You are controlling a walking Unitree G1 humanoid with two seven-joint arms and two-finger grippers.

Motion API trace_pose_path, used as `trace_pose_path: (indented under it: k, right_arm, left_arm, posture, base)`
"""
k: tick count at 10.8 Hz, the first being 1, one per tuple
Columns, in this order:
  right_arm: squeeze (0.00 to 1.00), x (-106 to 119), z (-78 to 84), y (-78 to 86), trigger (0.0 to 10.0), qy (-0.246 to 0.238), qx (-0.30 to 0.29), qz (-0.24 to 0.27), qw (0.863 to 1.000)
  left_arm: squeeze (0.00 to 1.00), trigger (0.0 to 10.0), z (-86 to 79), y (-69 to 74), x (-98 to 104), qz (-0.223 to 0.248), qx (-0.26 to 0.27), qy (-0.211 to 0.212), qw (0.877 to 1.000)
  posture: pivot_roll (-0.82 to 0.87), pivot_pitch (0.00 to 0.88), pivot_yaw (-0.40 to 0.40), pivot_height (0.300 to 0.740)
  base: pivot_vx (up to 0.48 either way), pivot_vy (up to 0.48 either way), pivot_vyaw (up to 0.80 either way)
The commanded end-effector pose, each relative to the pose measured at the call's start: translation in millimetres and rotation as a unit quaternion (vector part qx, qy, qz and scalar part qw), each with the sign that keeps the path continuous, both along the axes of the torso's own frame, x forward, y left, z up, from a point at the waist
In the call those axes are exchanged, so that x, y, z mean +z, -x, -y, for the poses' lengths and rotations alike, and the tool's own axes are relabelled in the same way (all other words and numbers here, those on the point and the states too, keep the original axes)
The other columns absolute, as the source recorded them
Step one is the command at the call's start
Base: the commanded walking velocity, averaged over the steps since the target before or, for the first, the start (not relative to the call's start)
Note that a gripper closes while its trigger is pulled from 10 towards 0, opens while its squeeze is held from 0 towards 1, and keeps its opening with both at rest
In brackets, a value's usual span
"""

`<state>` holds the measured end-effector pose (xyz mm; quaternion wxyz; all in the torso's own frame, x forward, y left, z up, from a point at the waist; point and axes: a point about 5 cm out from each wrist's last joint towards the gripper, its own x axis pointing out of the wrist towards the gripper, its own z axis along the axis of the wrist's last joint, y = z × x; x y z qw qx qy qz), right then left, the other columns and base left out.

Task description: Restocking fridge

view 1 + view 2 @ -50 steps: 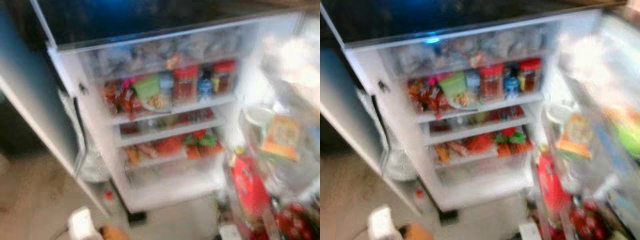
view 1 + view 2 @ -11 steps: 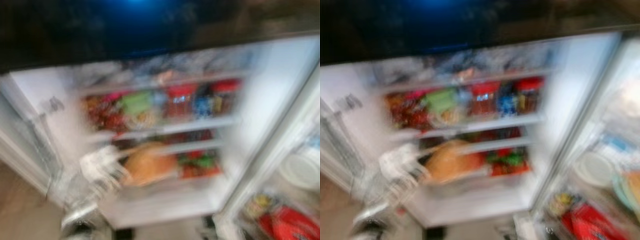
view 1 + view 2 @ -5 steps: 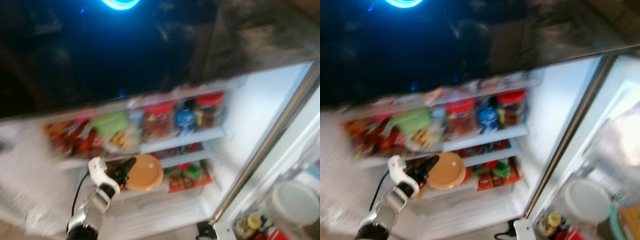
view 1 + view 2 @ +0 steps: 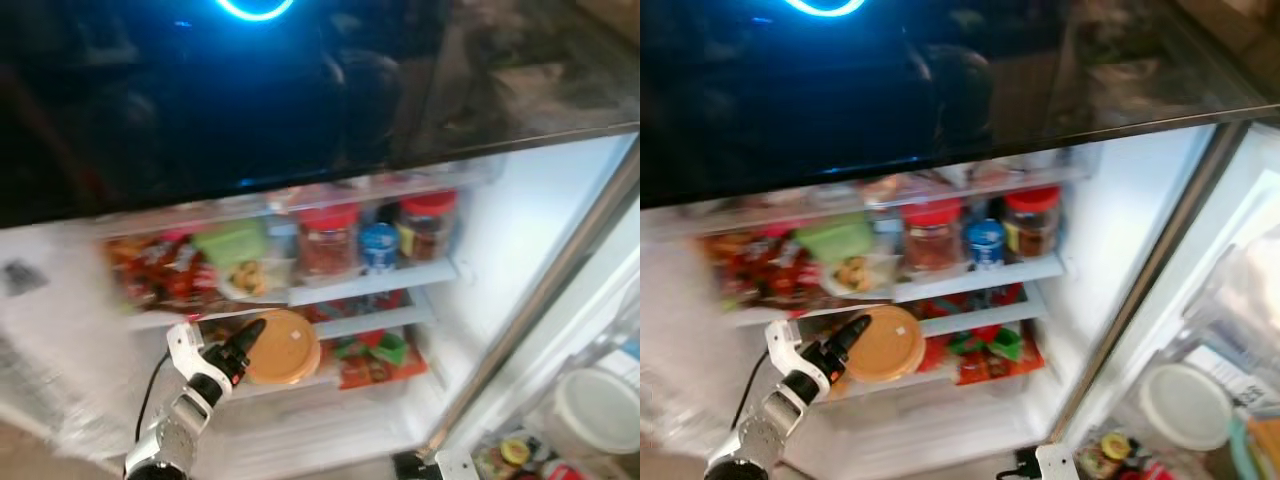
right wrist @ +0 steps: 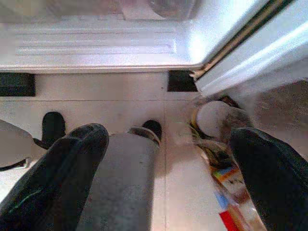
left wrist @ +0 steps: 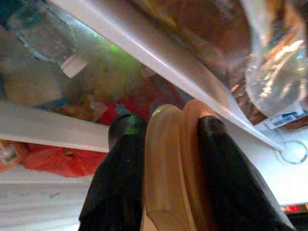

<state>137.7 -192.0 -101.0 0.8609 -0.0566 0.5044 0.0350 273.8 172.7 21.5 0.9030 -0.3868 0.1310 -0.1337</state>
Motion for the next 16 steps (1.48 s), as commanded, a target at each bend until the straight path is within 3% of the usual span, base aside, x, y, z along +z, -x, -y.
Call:
trace_pose_path:
  k: [1, 3, 9, 13, 16]
  right_arm:
    - [0.0, -0.7, -1.5, 1.7, 10.0, -0.003, -0.002, 0.0, 1.0]
    - [0.0, -0.7, -1.7, 2.0, 10.0, -0.004, -0.004, 0.002, 1.0]
    - [0.0, -1.2, 0.2, 3.0, 10.0, 0.005, 0.001, -0.006, 1.0]
    - [0.0, -1.0, 0.3, 2.7, 10.0, 0.009, 0.003, -0.004, 1.0]
    - [0.0, -1.0, 0.3, 2.9, 10.0, 0.012, 0.006, -0.003, 1.0]
  left_arm:
    - [0.0, 10.0, -1.4, 0.1, 3.9, 0.01, 0.001, 0.007, 1.0]
    - [0.0, 10.0, -5.9, 7.6, -6.6, -0.012, 0.011, 0.008, 1.0]
    - [0.0, 10.0, -2.8, -0.6, -5.4, -0.011, 0.016, 0.013, 1.0]
    - [0.0, 10.0, -6.2, -6.5, -3.0, -0.008, 0.025, 0.0, 1.0]
    - [0.0, 10.0, -6.0, -9.4, -2.2, -0.005, 0.029, -0.004, 1.0]
  posture:
    - [-0.13, 0.0, 0.069, 0.74]
    - [-0.13, 0.0, 0.067, 0.74]
    - [-0.13, 0.0, 0.058, 0.74]
    - [-0.13, 0.0, 0.057, 0.675]
    - [-0.13, 0.0, 0.058, 0.671]
  base:
    - [0.0, 0.0, 0.0]
    - [0.0, 0.0, 0.0]
    - [0.0, 0.0, 0.0]
    - [0.0, 0.0, 0.0]
    - [0.0, 0.0, 0.0]
